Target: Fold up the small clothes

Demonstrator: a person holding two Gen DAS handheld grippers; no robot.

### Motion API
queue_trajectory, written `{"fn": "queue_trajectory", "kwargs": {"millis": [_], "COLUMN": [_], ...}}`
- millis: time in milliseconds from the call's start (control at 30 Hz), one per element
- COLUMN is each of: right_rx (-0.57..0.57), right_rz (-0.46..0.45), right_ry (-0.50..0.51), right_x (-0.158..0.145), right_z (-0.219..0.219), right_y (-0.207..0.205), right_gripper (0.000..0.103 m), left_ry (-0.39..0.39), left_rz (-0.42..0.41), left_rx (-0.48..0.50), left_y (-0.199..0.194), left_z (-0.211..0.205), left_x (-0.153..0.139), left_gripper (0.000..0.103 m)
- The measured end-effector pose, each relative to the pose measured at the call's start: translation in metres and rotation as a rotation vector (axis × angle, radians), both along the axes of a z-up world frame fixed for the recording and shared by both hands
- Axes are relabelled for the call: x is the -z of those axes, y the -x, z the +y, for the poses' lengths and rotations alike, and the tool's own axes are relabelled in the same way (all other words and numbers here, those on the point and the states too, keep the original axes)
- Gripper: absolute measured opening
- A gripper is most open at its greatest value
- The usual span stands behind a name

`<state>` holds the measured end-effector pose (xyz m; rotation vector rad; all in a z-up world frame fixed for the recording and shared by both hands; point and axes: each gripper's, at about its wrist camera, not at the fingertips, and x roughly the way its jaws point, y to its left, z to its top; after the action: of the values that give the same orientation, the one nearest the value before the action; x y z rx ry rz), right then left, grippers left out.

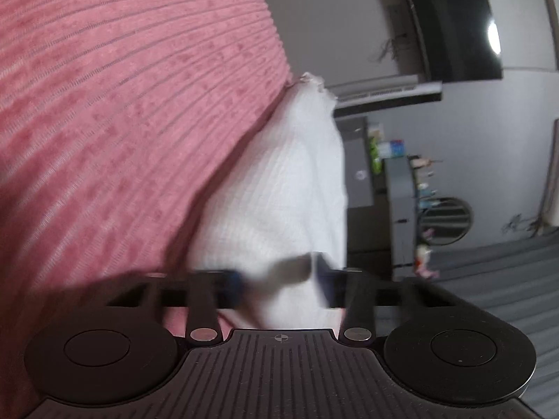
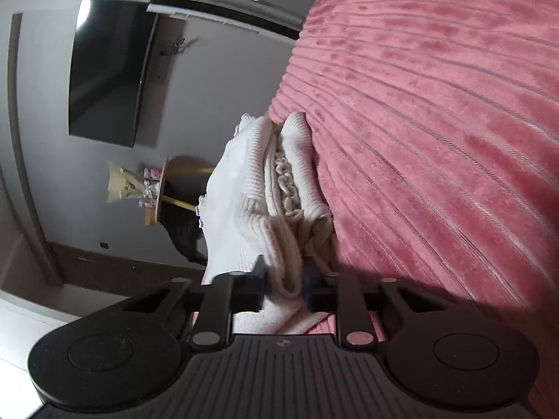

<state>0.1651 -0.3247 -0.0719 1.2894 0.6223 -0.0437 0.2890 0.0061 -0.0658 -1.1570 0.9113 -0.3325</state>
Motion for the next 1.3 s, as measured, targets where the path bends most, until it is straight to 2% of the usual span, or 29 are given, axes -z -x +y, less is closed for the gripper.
{"fn": "queue_trajectory", "kwargs": {"millis": [67,167,233,367,467,533,600,633,667,700,733,767,833,900,1033,1100,1167,1200,1233,1267,1300], "right_rx": [-0.01,-0.027,-0.056,-0.14,-0.203,-0.245,-0.261,-0.249,-0.224,-0.193,-0.159,-0.136,-0.13,-0.146,-0.17,-0.178,-0.21,-0.224,-0.233,-0.241,-0.246], "right_rz": [-0.016,-0.081,-0.096,0.018,0.04,0.032,0.035,0.037,0.03,0.023,0.019,0.007,-0.018,-0.038,-0.008,-0.032,-0.047,-0.054,-0.061,-0.068,-0.071], "right_ry": [0.081,0.257,0.368,0.565,0.671,0.719,0.71,0.684,0.661,0.661,0.674,0.663,0.549,0.434,0.329,0.315,0.344,0.357,0.363,0.365,0.363], "right_x": [-0.009,-0.035,-0.044,-0.033,-0.023,-0.024,-0.03,-0.034,-0.039,-0.046,-0.052,-0.055,-0.052,-0.042,-0.018,-0.015,-0.013,-0.013,-0.012,-0.012,-0.011], "right_z": [0.004,0.014,0.021,0.037,0.039,0.041,0.035,0.03,0.024,0.019,0.014,0.007,-0.006,-0.016,-0.026,-0.025,-0.019,-0.016,-0.012,-0.011,-0.008], "right_y": [-0.001,0.001,0.0,-0.011,-0.012,-0.012,-0.009,-0.005,-0.001,0.005,0.008,0.008,-0.002,-0.02,-0.053,-0.059,-0.068,-0.072,-0.076,-0.082,-0.086], "right_gripper": [0.011,0.011,0.011,0.011,0.012,0.015,0.026,0.03,0.041,0.054,0.059,0.064,0.066,0.072,0.074,0.074,0.074,0.074,0.074,0.071,0.063], "left_ry": [-0.009,-0.089,-0.134,-0.236,-0.253,-0.225,-0.234,-0.242,-0.254,-0.267,-0.297,-0.353,-0.434,-0.427,-0.417,-0.426,-0.417,-0.418,-0.402,-0.395,-0.397], "left_rz": [-0.026,-0.082,-0.075,-0.052,-0.055,-0.038,-0.025,-0.034,-0.047,-0.062,-0.084,-0.106,-0.151,-0.186,-0.18,-0.155,-0.139,-0.149,-0.166,-0.169,-0.158], "left_rx": [0.007,0.027,0.044,0.071,0.085,0.093,0.126,0.151,0.179,0.202,0.203,0.185,0.178,0.205,0.31,0.367,0.419,0.418,0.427,0.434,0.431], "left_y": [0.003,0.004,0.004,0.008,0.007,0.007,0.006,0.007,0.008,0.008,0.009,0.009,0.003,-0.012,-0.054,-0.07,-0.081,-0.084,-0.087,-0.09,-0.094], "left_z": [0.007,0.015,0.016,0.012,0.015,0.022,0.027,0.031,0.035,0.038,0.042,0.044,0.045,0.041,0.018,0.004,-0.007,-0.01,-0.014,-0.016,-0.018], "left_x": [-0.006,-0.02,-0.019,-0.01,-0.002,0.001,-0.006,-0.012,-0.019,-0.025,-0.032,-0.04,-0.054,-0.06,-0.05,-0.039,-0.026,-0.024,-0.022,-0.02,-0.018], "left_gripper": [0.022,0.018,0.017,0.016,0.019,0.021,0.025,0.034,0.042,0.06,0.078,0.083,0.085,0.089,0.091,0.091,0.09,0.088,0.08,0.077,0.073]}}
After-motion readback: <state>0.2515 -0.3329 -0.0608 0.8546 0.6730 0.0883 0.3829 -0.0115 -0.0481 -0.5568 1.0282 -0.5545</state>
